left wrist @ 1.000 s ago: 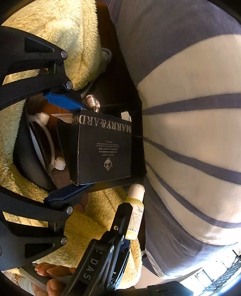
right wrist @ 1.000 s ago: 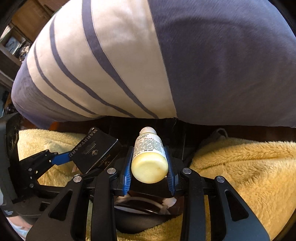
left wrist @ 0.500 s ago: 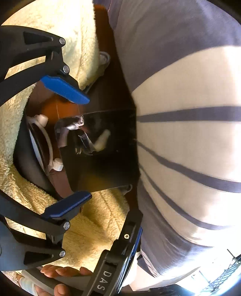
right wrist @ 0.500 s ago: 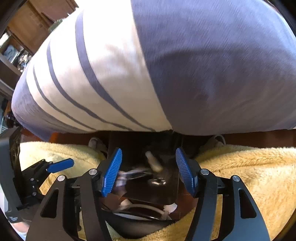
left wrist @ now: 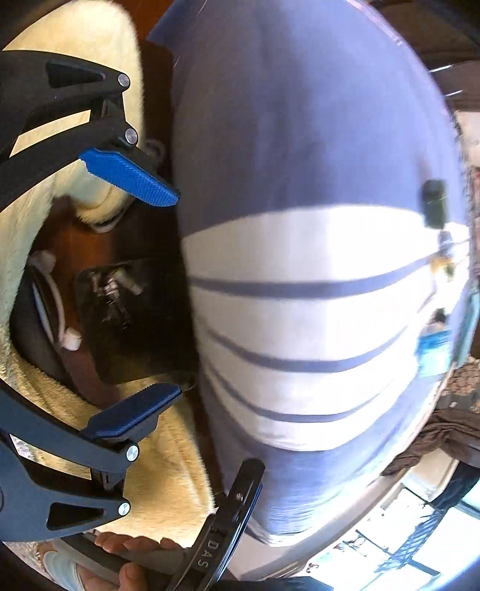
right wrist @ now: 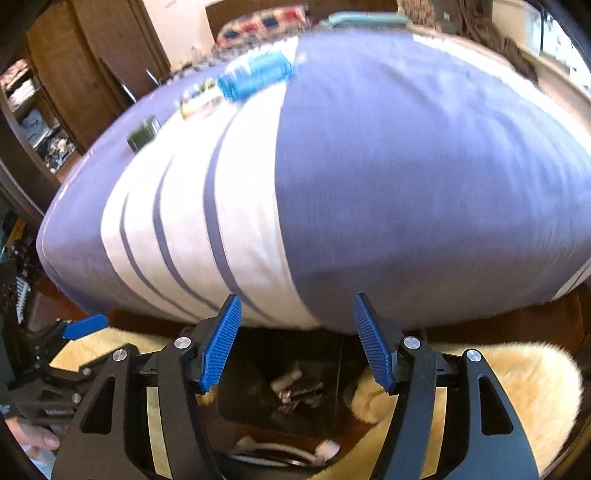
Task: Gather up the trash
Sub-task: 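Open both tools to drop the box and bottle into the bin, then grasp the green bottle with the left tool while the right tool grasps the tape roll and wipes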
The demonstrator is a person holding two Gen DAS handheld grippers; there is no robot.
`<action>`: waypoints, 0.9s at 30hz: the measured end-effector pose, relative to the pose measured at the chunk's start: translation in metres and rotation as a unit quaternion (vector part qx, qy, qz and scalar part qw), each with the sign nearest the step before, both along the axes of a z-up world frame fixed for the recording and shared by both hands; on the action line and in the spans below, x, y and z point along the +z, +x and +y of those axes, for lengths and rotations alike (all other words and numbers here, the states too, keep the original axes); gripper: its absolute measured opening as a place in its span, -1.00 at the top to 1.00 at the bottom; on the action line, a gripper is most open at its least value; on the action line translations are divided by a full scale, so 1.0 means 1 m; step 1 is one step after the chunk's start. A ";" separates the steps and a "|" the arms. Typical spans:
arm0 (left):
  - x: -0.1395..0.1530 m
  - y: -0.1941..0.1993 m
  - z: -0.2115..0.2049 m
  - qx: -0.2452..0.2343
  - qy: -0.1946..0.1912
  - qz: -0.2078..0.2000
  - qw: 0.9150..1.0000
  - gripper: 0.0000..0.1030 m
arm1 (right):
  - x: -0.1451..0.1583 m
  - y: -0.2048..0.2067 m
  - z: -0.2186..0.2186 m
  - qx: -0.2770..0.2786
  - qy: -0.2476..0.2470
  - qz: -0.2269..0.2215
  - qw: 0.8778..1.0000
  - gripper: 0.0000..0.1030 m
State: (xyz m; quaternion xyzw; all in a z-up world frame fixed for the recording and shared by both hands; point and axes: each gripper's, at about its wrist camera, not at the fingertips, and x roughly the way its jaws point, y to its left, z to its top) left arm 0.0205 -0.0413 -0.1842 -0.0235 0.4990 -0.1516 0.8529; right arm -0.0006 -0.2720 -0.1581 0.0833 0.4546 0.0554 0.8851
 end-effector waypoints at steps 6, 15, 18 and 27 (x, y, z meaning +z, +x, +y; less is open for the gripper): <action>0.033 0.018 0.019 0.026 0.007 -0.045 0.999 -0.78 | 0.023 0.020 -0.006 -0.002 -0.018 -0.043 0.999 -0.34; 0.058 0.061 0.040 0.055 0.017 -0.079 0.995 -0.78 | 0.046 0.056 0.008 0.008 -0.027 -0.066 0.997 -0.34; 0.061 0.078 0.048 0.066 0.017 -0.087 0.994 -0.78 | 0.051 0.075 0.015 0.010 -0.031 -0.071 0.997 -0.34; 0.066 0.138 0.046 0.083 0.015 -0.092 0.992 -0.76 | 0.058 0.129 0.032 0.005 -0.013 -0.079 0.997 -0.34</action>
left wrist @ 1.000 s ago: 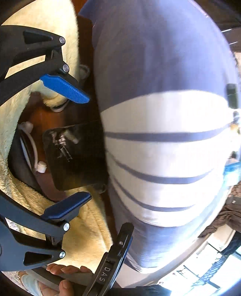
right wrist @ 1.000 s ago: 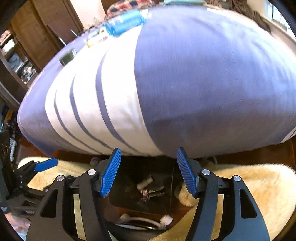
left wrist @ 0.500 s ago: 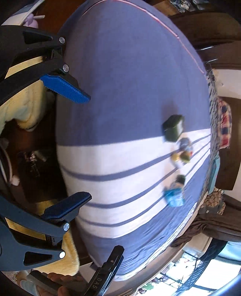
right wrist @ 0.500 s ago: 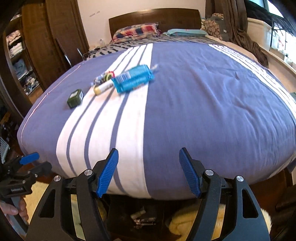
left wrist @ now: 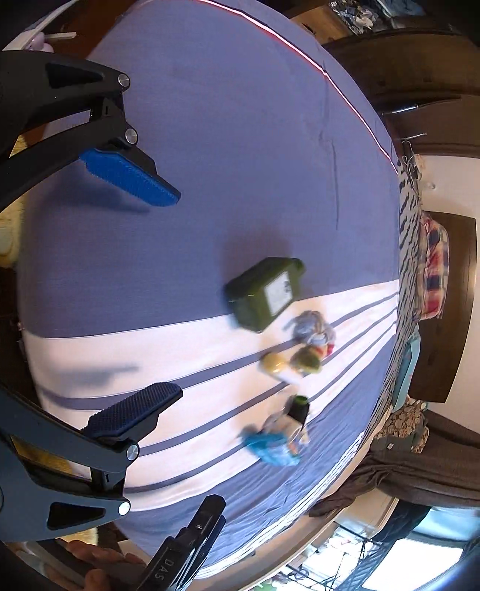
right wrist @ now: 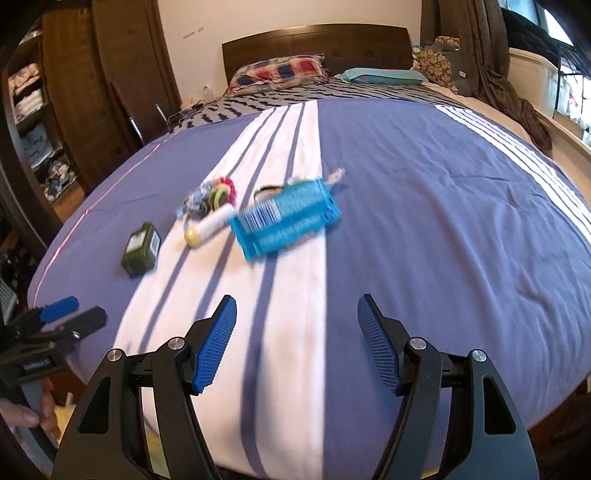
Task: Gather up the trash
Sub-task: 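Grasp the green bottle with the left tool while the right tool grasps the tape roll and wipes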
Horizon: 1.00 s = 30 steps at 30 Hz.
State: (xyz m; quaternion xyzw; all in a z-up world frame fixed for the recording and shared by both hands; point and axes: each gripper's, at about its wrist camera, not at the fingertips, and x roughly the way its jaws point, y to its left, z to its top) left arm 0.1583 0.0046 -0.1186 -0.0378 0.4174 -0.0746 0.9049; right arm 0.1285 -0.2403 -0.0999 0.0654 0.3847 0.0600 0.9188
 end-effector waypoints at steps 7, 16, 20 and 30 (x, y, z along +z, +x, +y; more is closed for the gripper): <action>-0.004 0.035 -0.009 0.001 0.009 0.001 1.000 -0.76 | 0.003 0.046 0.021 -0.005 0.007 0.001 1.000 -0.34; -0.019 0.068 -0.009 0.010 -0.001 0.018 1.000 -0.76 | -0.013 0.093 0.032 -0.048 -0.011 0.026 0.998 -0.34; -0.018 0.080 -0.011 0.008 -0.005 0.017 1.000 -0.76 | -0.018 0.110 0.031 -0.062 -0.002 0.033 0.998 -0.34; -0.025 0.092 -0.016 0.012 0.013 0.017 1.000 -0.61 | -0.032 0.127 0.026 -0.068 -0.004 0.042 0.997 0.04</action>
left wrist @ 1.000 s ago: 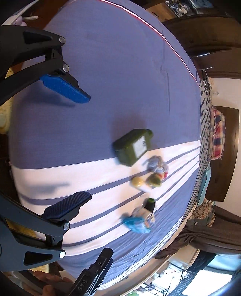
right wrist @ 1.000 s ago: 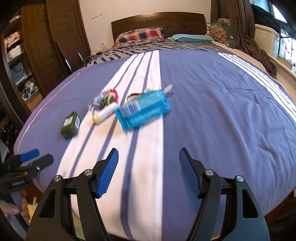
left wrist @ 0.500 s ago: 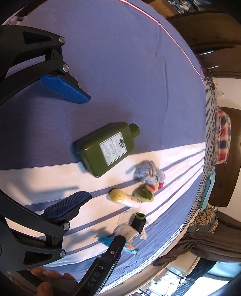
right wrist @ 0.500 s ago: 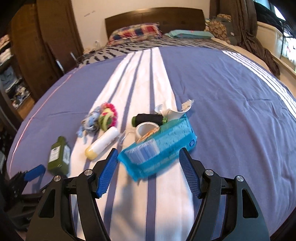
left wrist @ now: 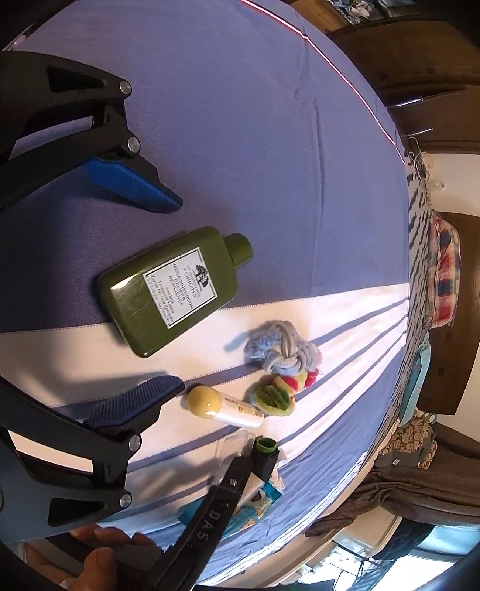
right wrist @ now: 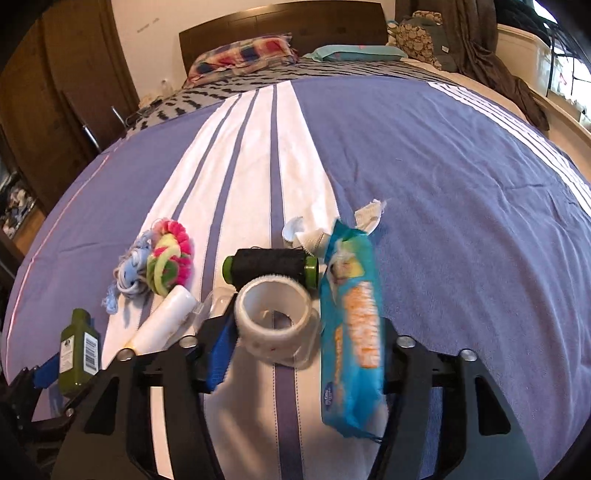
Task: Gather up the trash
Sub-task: 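Grasp the green bottle with the left tool while the right tool grasps the tape roll and wipes, then carry the green bottle and tape roll with wipes over the black bin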
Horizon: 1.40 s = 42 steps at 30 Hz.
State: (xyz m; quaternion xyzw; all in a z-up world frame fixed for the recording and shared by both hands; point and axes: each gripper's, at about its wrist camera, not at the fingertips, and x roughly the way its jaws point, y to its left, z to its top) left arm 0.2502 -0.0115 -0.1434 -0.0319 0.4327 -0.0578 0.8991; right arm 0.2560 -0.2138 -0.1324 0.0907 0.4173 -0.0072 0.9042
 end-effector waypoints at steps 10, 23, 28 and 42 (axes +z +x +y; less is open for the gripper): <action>0.002 -0.004 0.014 0.020 0.001 -0.002 1.000 0.08 | 0.005 -0.013 -0.003 0.029 0.005 -0.019 0.999 0.17; 0.015 -0.054 0.007 -0.005 -0.001 -0.017 1.000 0.17 | 0.028 -0.074 -0.024 0.043 0.021 -0.047 0.998 0.17; 0.032 -0.088 -0.001 -0.019 -0.017 -0.040 0.999 0.17 | 0.047 -0.109 -0.030 0.048 0.022 -0.070 0.996 0.17; 0.069 -0.186 -0.027 -0.068 -0.028 -0.090 0.993 0.17 | 0.074 -0.201 -0.044 0.067 0.016 -0.112 0.991 0.17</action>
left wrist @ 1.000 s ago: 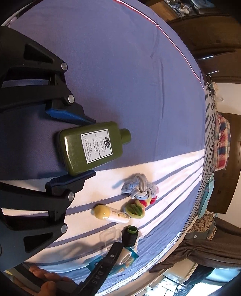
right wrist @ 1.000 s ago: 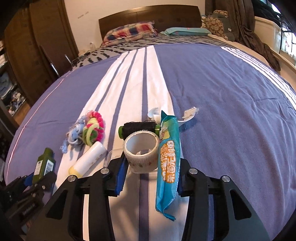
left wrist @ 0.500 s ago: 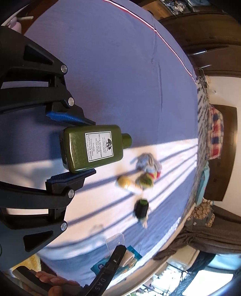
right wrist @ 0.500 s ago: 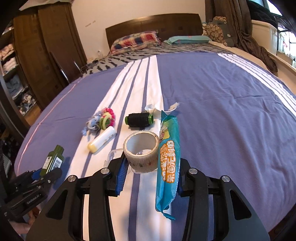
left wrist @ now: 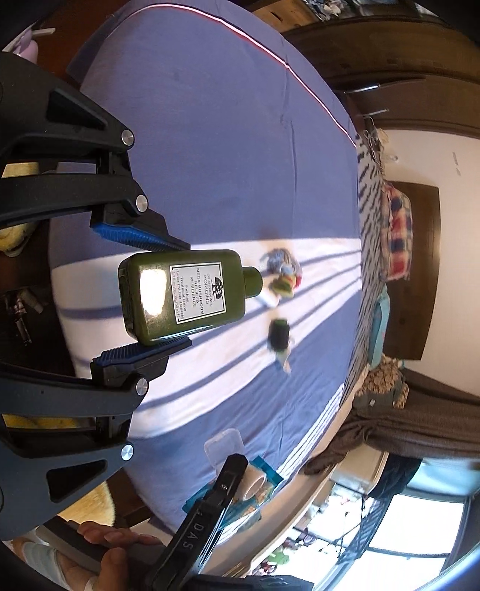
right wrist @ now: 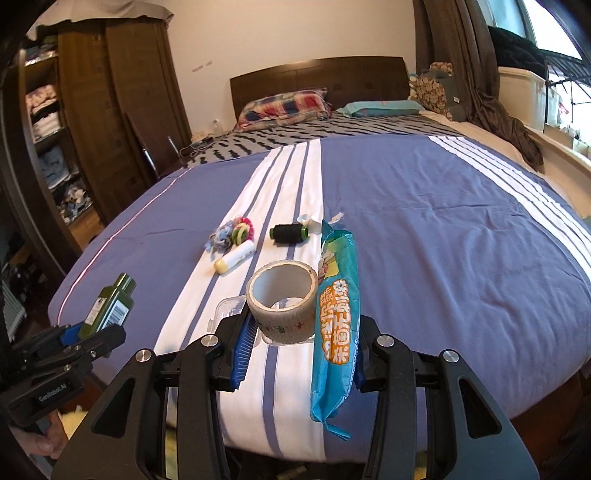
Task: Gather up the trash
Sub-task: 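Carry the green bottle and tape roll with wipes over the black bin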
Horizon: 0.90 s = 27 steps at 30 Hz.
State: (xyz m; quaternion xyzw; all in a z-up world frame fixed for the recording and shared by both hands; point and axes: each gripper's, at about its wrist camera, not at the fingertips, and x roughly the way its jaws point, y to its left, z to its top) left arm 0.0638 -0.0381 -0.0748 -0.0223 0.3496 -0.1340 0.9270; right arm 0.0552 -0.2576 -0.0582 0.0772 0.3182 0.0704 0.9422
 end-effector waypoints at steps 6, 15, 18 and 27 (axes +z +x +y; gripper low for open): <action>-0.006 -0.030 -0.006 -0.014 -0.003 0.002 1.000 0.17 | -0.003 -0.036 -0.004 0.012 0.005 -0.005 1.000 0.17; -0.034 -0.064 -0.013 -0.034 -0.002 0.034 0.999 0.17 | -0.028 -0.068 0.002 0.033 0.003 0.024 0.999 0.17; -0.044 -0.070 -0.013 -0.039 -0.002 0.049 0.998 0.17 | -0.042 -0.073 0.004 0.039 0.003 0.042 0.998 0.17; -0.077 -0.079 -0.018 -0.052 0.001 0.092 0.994 0.17 | -0.076 -0.085 0.013 0.053 0.006 0.095 0.994 0.17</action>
